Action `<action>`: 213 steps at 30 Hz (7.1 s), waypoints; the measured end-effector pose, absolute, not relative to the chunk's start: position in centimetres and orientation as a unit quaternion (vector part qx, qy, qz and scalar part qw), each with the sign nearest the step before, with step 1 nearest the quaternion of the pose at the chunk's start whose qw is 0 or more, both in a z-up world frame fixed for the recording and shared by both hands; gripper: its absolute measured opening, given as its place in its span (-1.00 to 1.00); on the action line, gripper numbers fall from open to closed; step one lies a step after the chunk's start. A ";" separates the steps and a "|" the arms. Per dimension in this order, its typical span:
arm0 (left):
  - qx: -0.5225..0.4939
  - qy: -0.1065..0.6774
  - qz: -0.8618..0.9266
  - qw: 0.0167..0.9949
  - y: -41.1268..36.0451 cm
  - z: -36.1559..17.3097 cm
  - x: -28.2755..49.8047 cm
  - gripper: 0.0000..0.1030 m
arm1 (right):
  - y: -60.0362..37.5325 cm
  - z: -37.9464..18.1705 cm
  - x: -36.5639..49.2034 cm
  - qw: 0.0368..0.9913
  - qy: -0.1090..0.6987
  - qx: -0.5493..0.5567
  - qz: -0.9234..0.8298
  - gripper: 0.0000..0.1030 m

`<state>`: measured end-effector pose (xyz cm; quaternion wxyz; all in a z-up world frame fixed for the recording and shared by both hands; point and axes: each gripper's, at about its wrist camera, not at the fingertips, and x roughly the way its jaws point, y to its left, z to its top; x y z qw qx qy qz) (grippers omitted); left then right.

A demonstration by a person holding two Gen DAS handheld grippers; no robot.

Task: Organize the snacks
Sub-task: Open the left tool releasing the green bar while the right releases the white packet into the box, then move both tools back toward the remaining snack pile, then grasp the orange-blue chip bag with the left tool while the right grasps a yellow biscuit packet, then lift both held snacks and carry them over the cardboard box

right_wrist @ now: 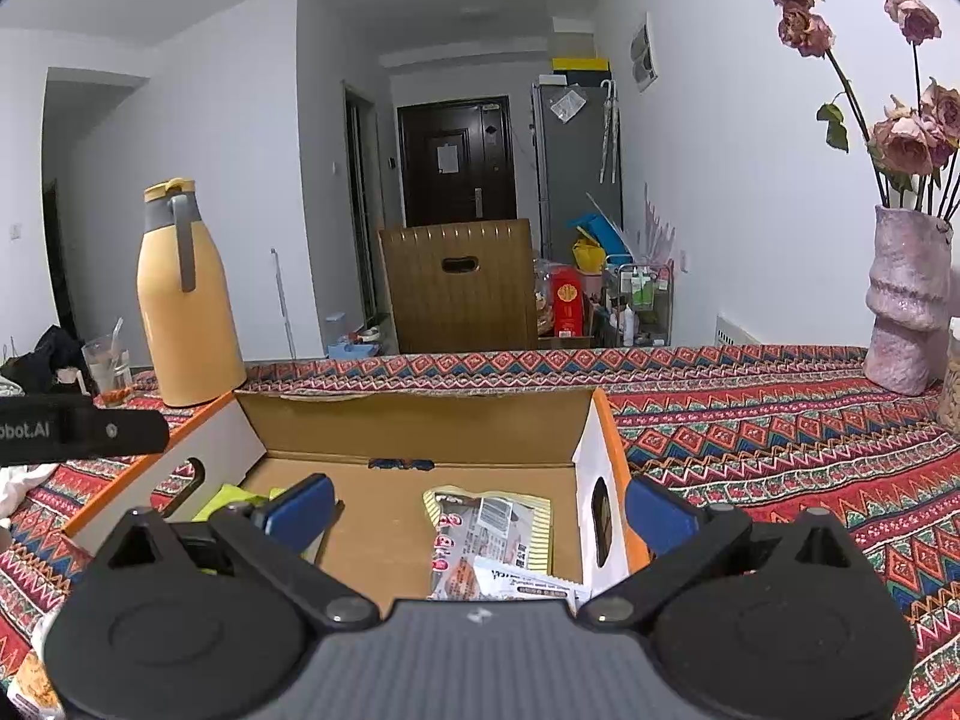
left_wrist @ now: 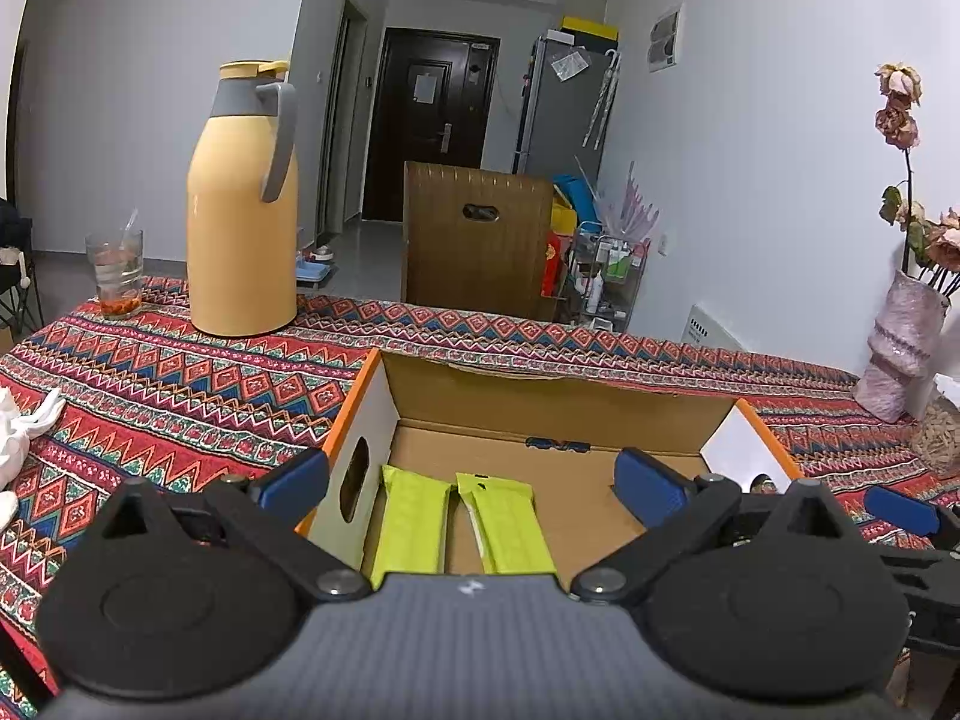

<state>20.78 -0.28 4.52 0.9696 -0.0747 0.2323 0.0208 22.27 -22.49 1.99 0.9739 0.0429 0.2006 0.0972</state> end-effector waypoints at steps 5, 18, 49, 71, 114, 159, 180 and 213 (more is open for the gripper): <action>-0.076 0.223 0.019 0.972 -0.5 5.5 19.9 1.00 | -22.5 3.2 21.2 0.978 0.181 0.036 0.095 1.00; -0.077 0.211 0.012 0.974 -0.5 7.9 15.5 1.00 | -22.2 6.0 16.3 0.983 0.153 0.030 0.099 1.00; -0.056 0.255 0.016 0.965 1.6 3.3 5.4 1.00 | -23.4 2.3 6.1 0.974 0.197 0.050 0.103 1.00; -0.054 0.278 0.021 0.959 2.8 0.0 3.3 1.00 | -23.6 -1.1 3.6 0.958 0.245 0.071 0.134 1.00; -0.069 0.288 0.000 0.955 3.5 -2.8 6.6 1.00 | -22.1 -4.2 6.7 0.938 0.330 0.054 0.090 0.26; 0.007 0.467 0.104 0.878 -11.6 -2.1 11.0 1.00 | -33.0 -4.5 2.9 0.957 0.242 0.145 0.071 0.03; 0.024 0.476 0.054 0.878 -8.7 -0.8 7.6 1.00 | -32.2 -4.6 2.1 0.957 0.246 0.139 0.057 0.04; 0.019 0.493 -0.022 0.870 -5.6 -2.3 5.8 0.38 | -29.6 -3.5 -0.2 0.963 0.247 0.099 0.046 0.05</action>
